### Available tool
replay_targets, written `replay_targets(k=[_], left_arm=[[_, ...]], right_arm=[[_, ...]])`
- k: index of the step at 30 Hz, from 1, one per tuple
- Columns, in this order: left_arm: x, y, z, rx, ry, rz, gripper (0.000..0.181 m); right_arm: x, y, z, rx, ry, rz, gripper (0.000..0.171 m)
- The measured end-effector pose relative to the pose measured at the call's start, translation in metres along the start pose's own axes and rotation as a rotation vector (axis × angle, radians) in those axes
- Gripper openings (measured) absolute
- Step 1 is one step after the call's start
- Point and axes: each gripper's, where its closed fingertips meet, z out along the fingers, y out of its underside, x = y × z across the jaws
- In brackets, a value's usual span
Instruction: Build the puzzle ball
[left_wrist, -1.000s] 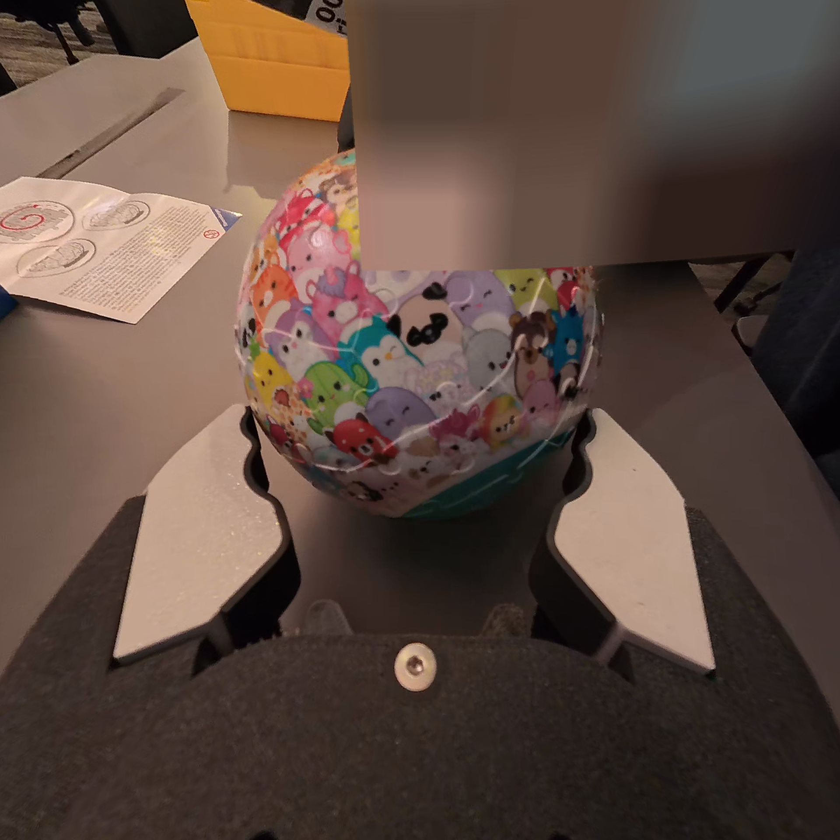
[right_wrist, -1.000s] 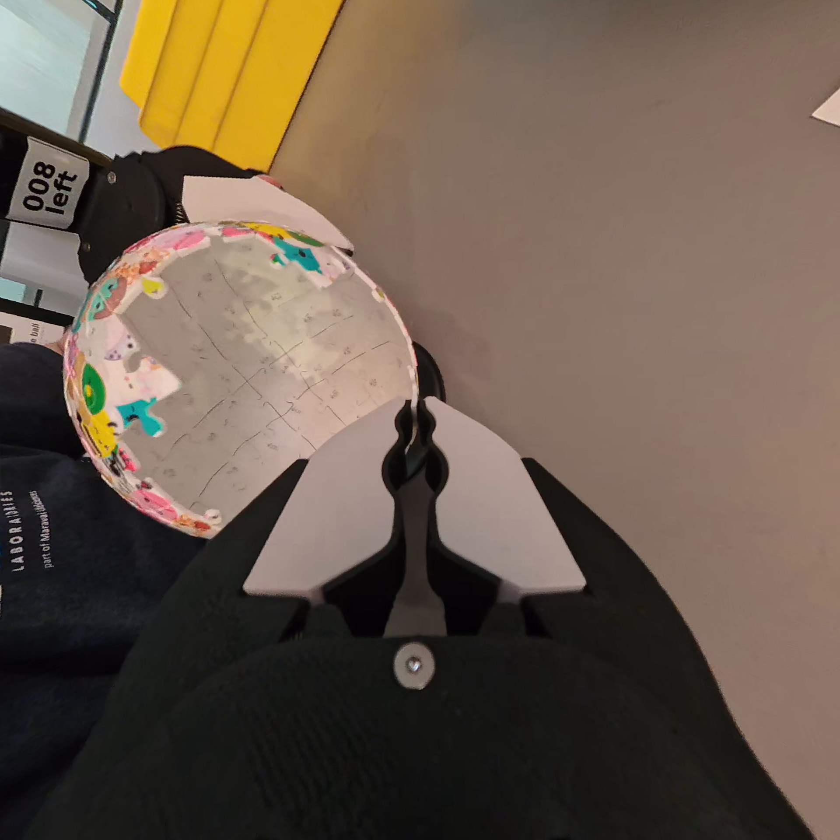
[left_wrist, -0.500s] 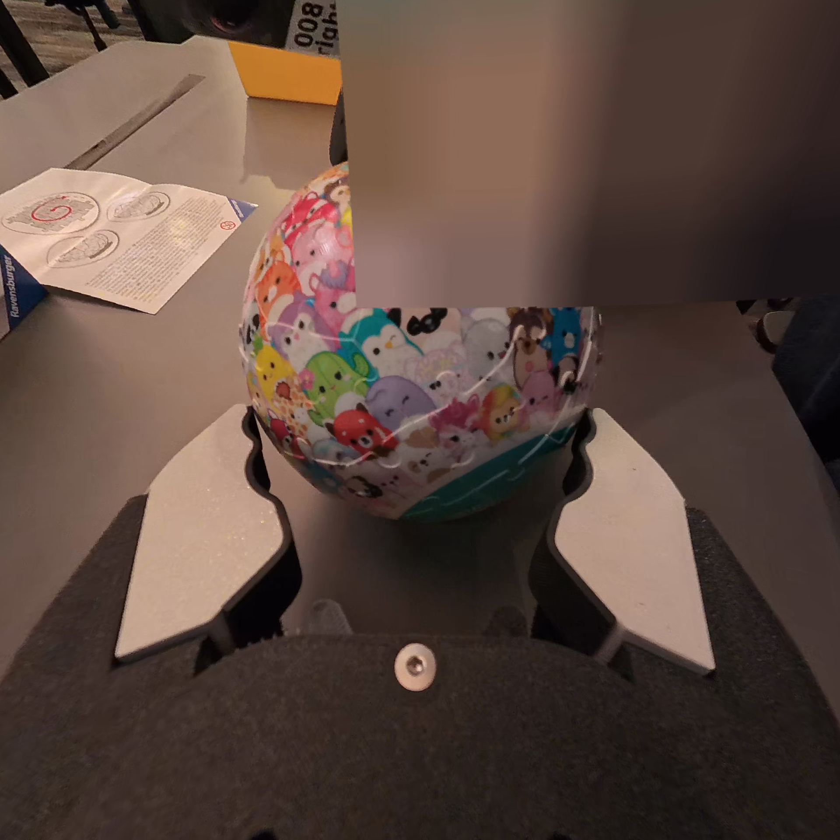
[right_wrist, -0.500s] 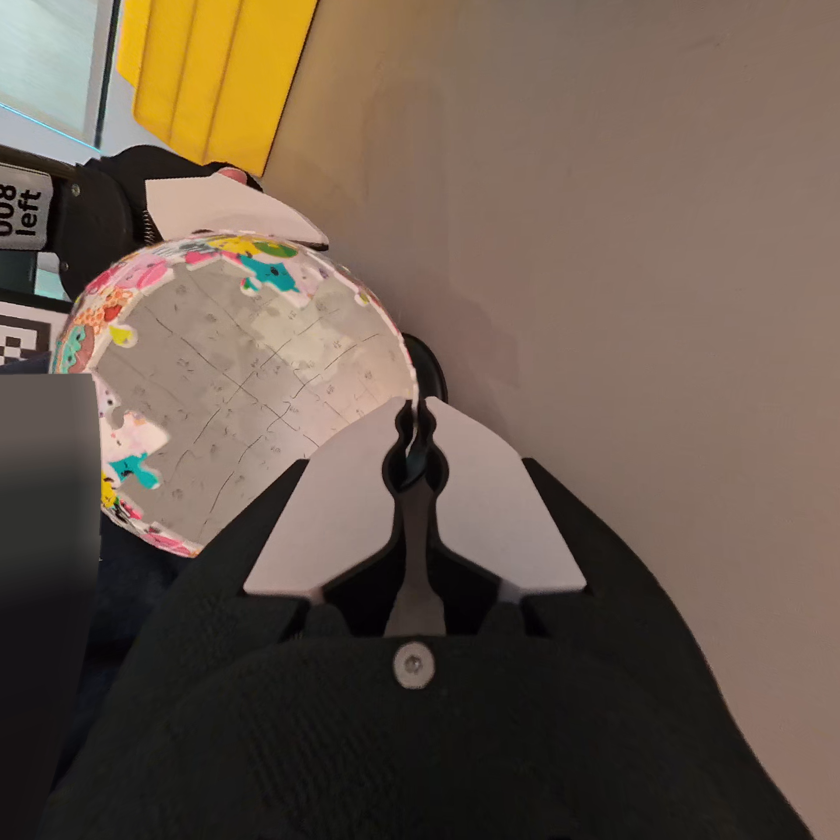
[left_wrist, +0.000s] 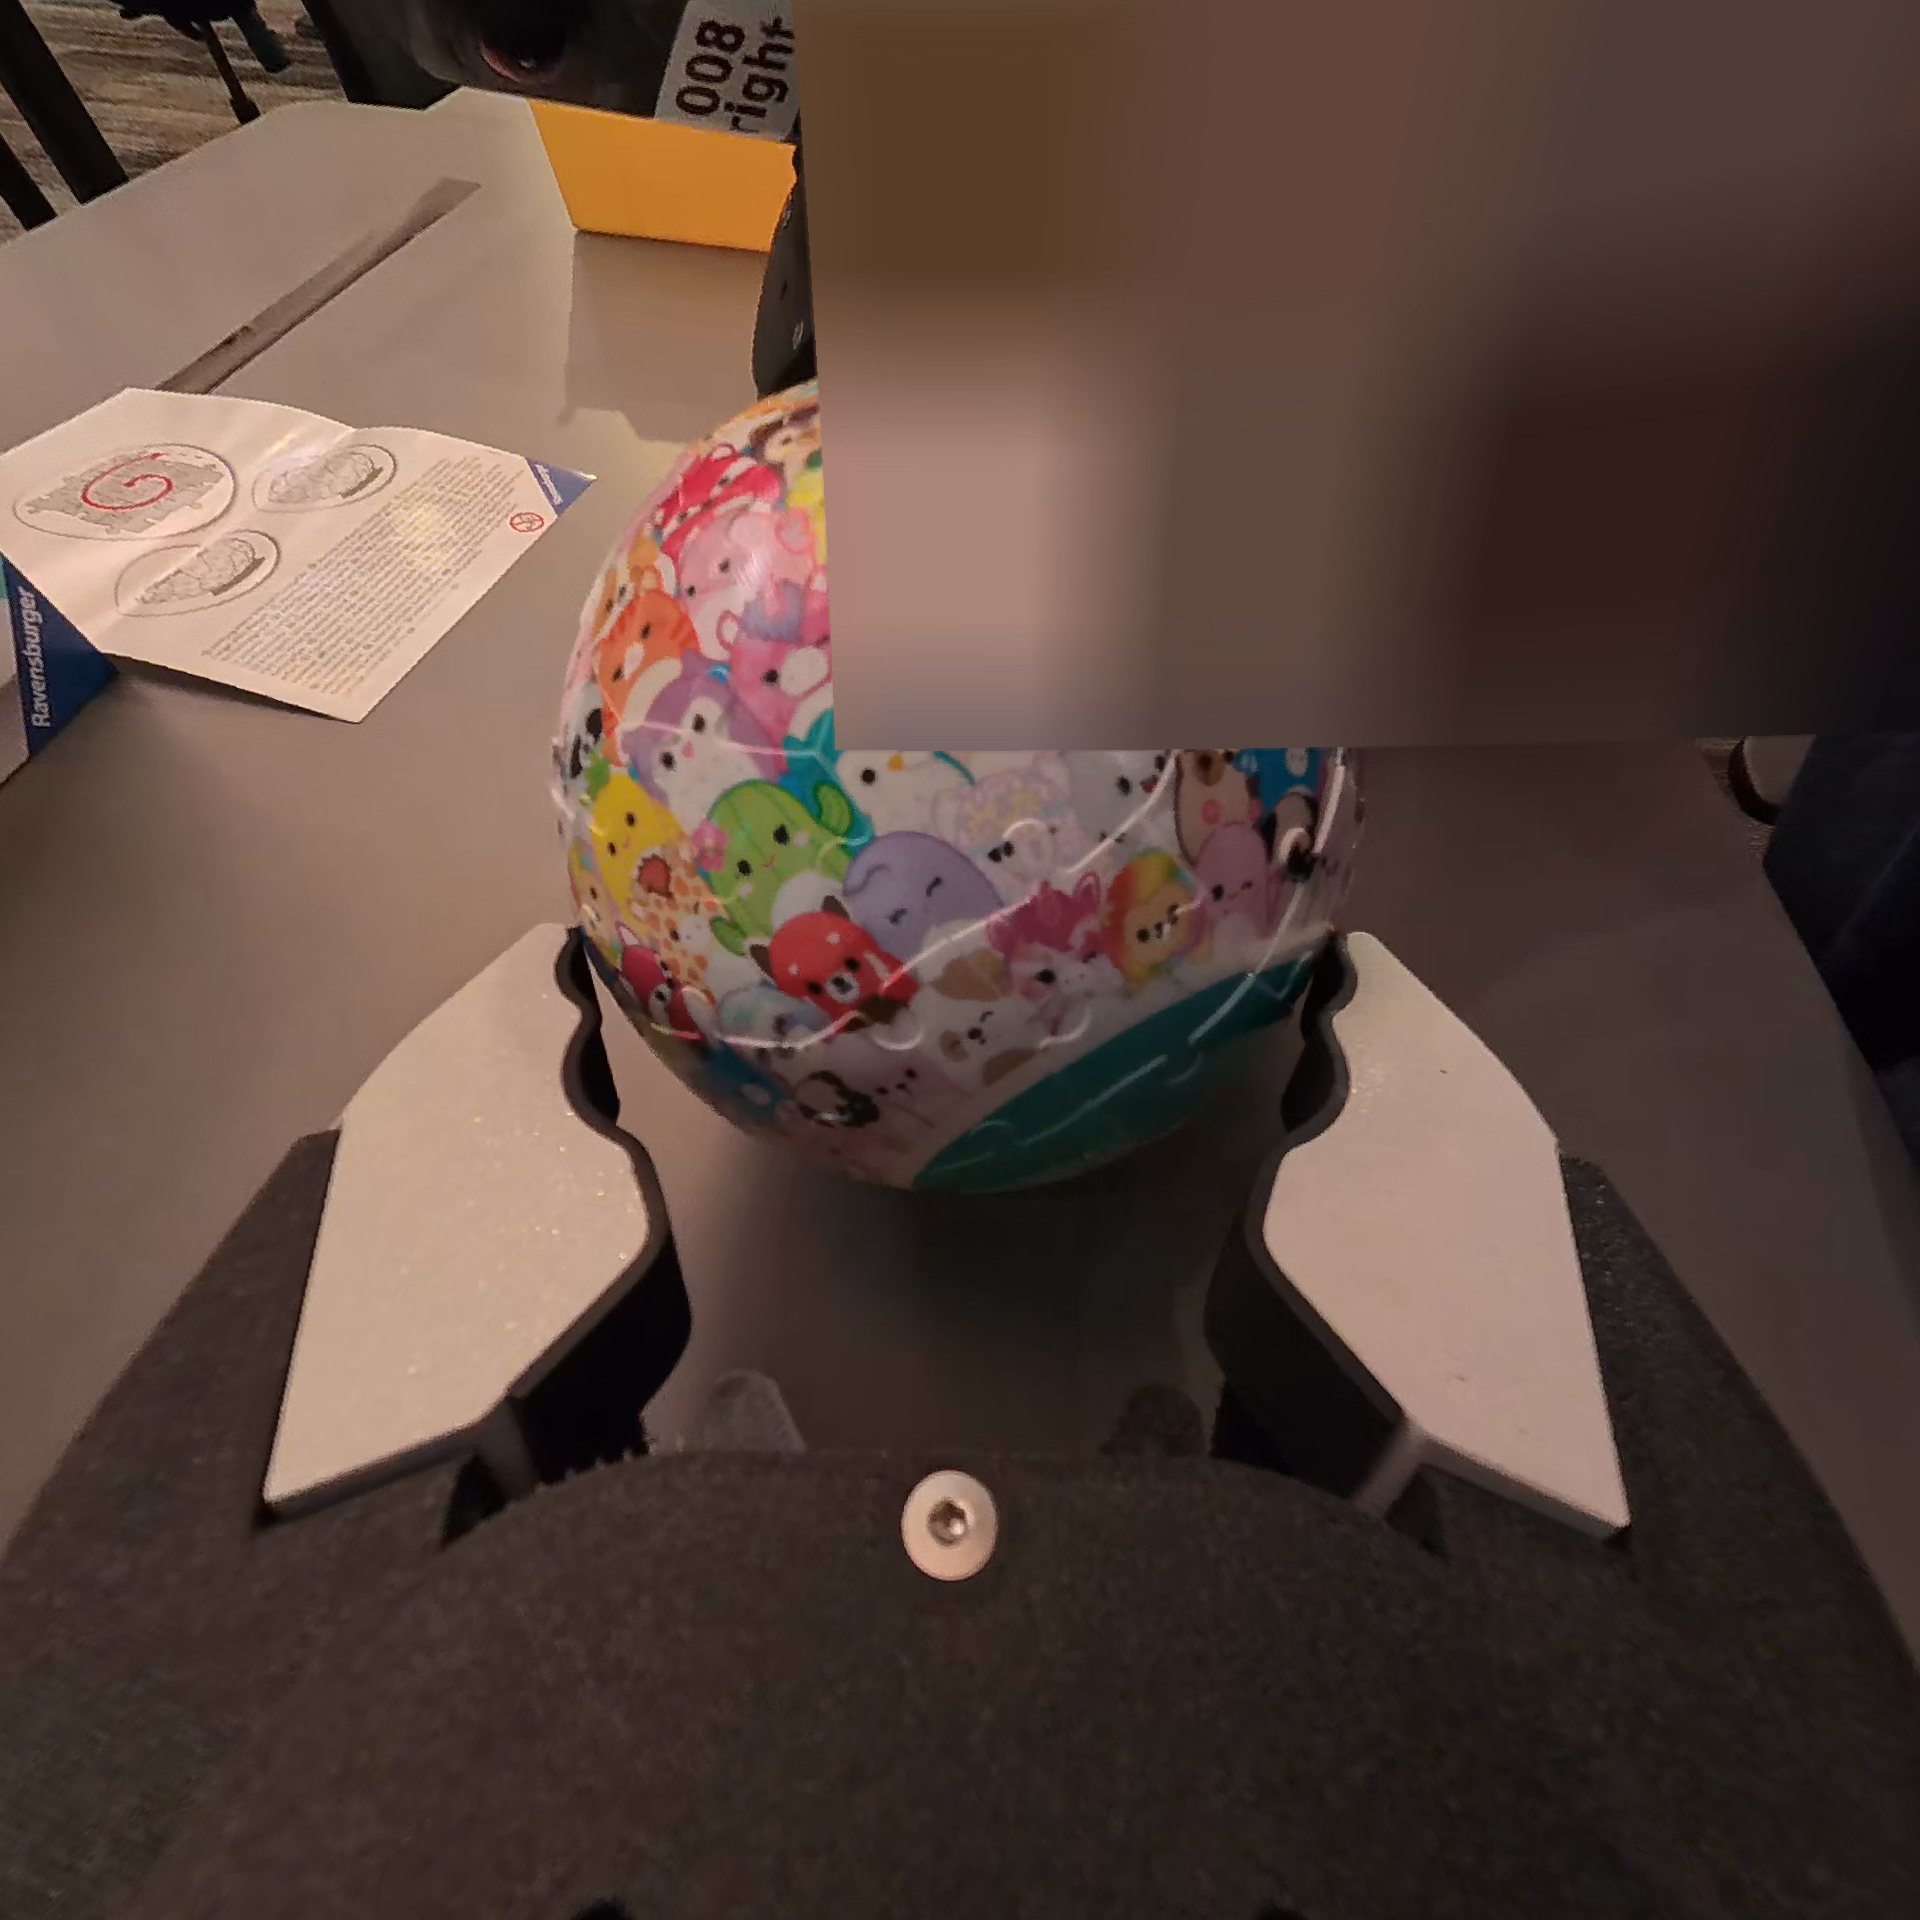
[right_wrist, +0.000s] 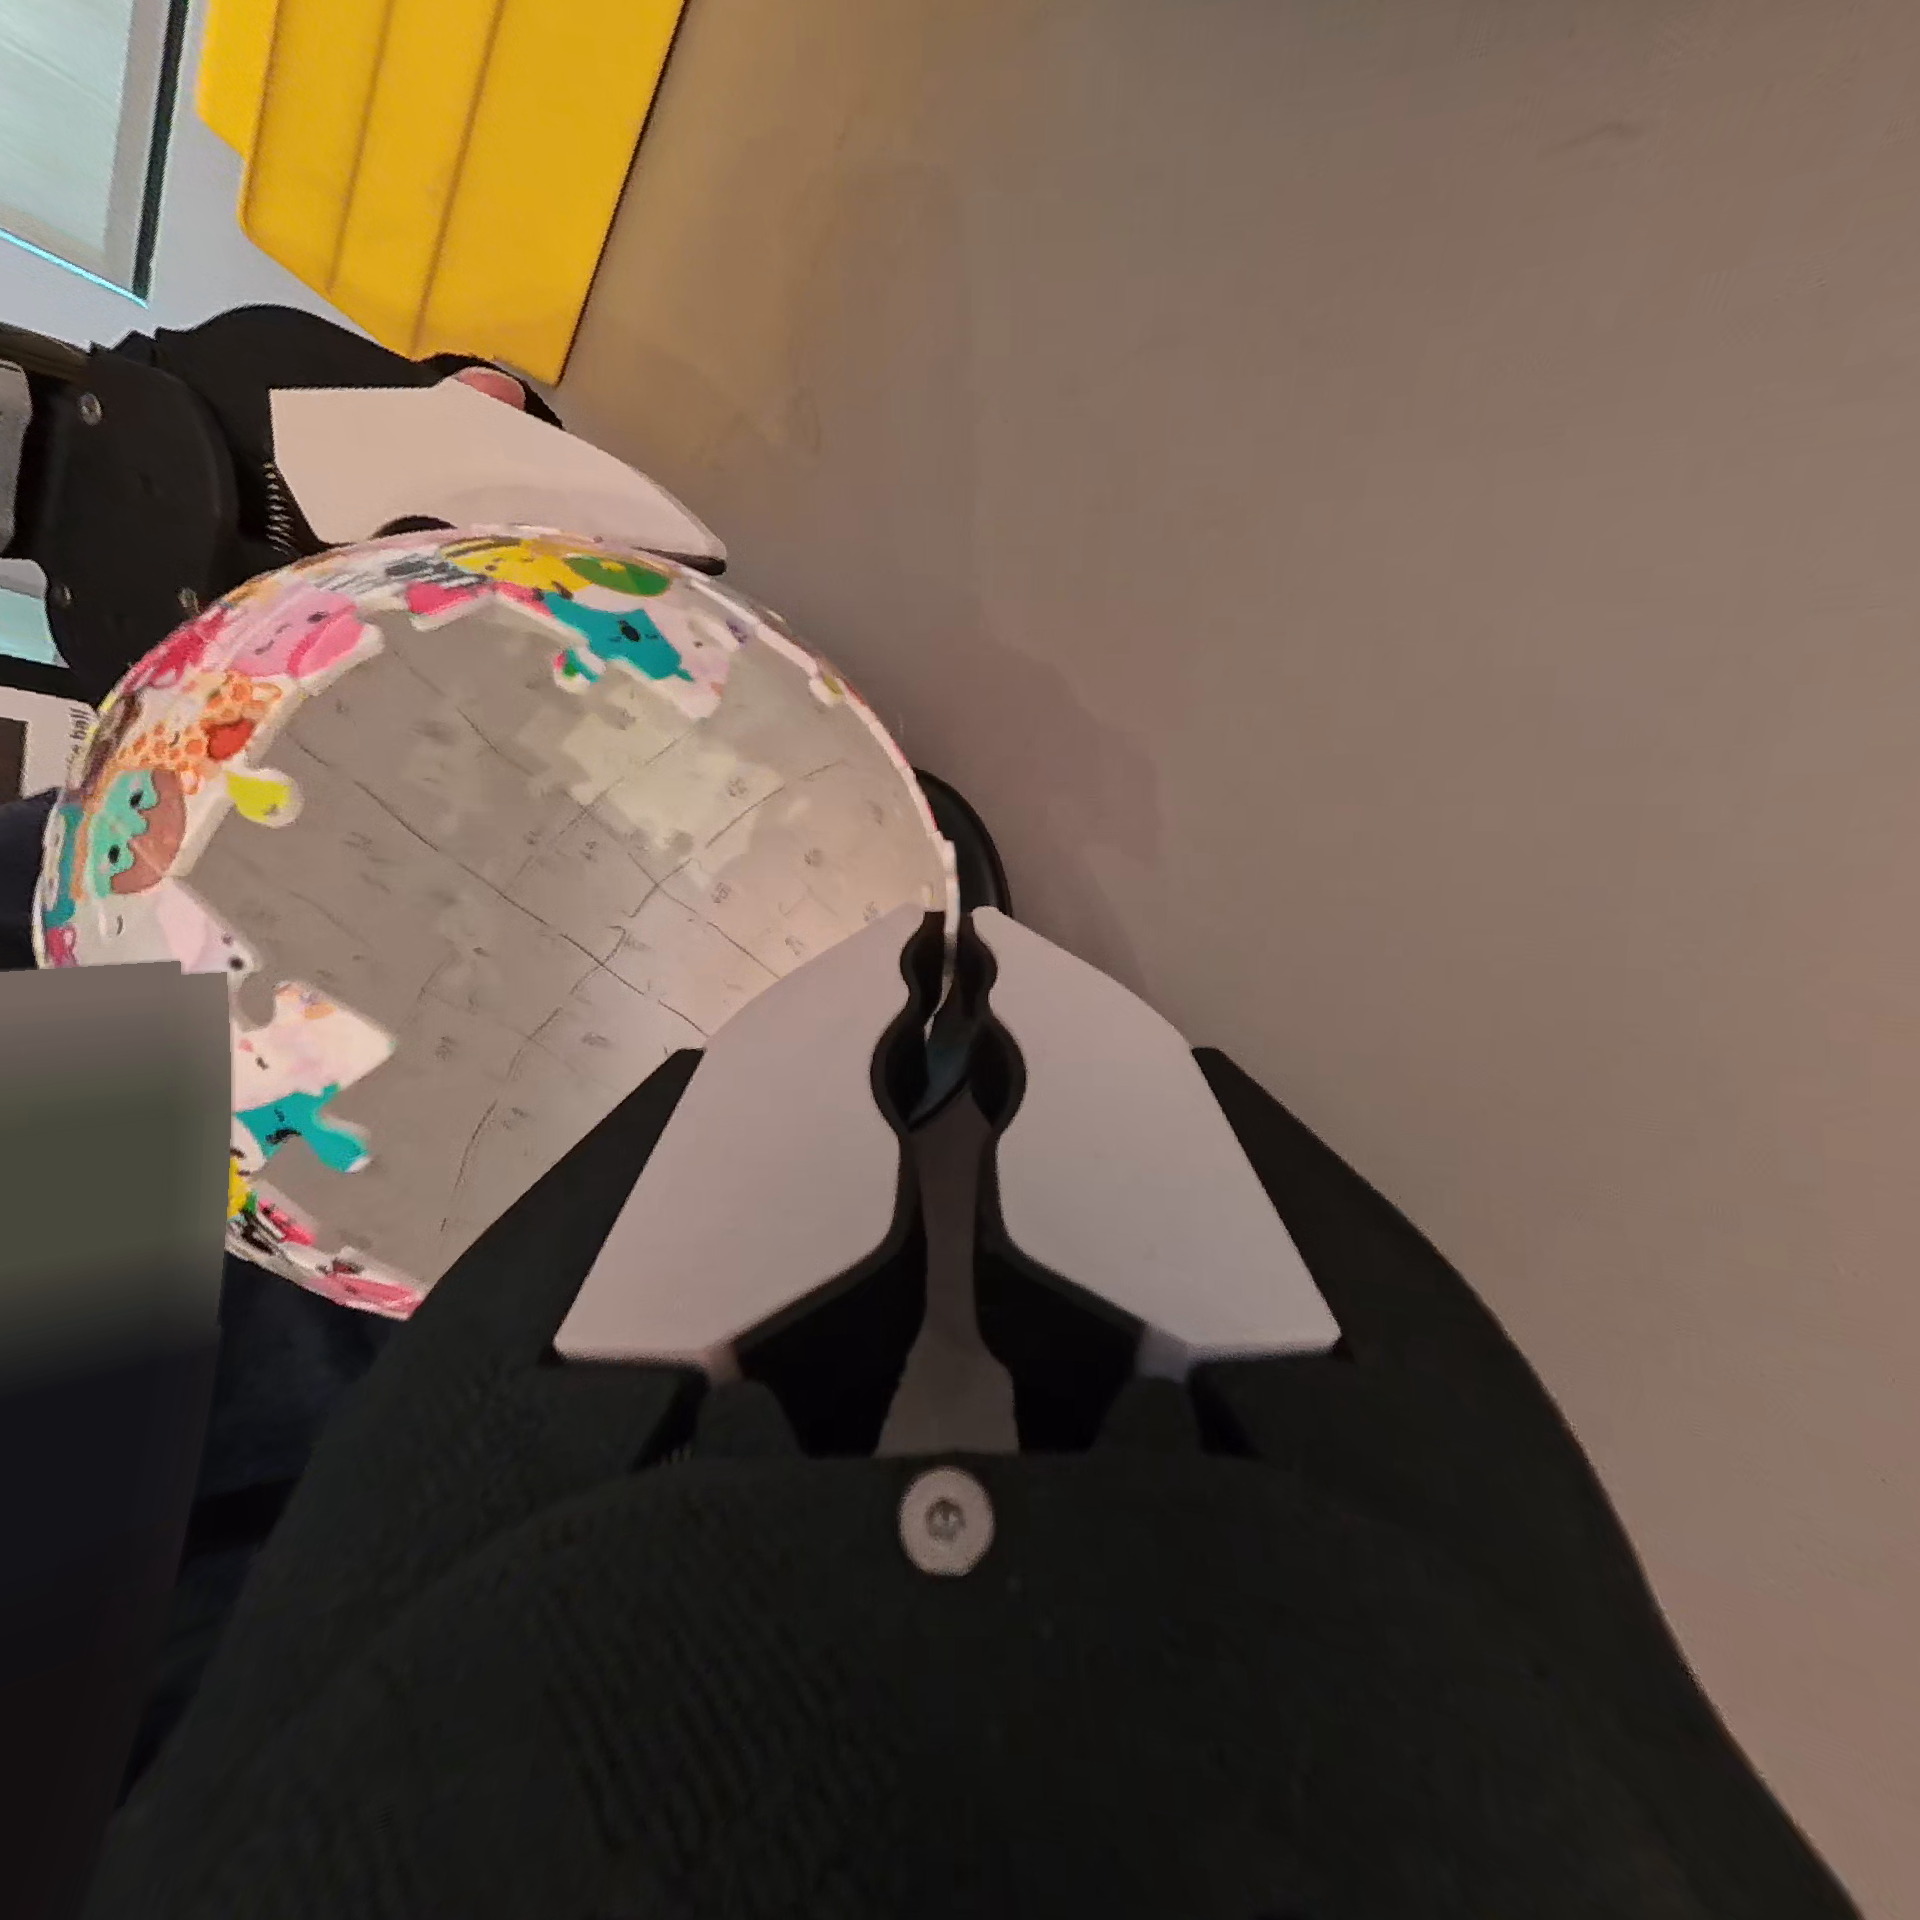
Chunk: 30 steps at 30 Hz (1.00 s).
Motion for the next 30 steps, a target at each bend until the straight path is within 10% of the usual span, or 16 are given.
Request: replay_targets(k=[30], left_arm=[[-0.0014, -0.001, 0.0012, 0.019, 0.006, -0.016, 0.126]], right_arm=[[0.0003, -0.0008, 0.0068, -0.02, -0.115, -0.069, 0.006]])
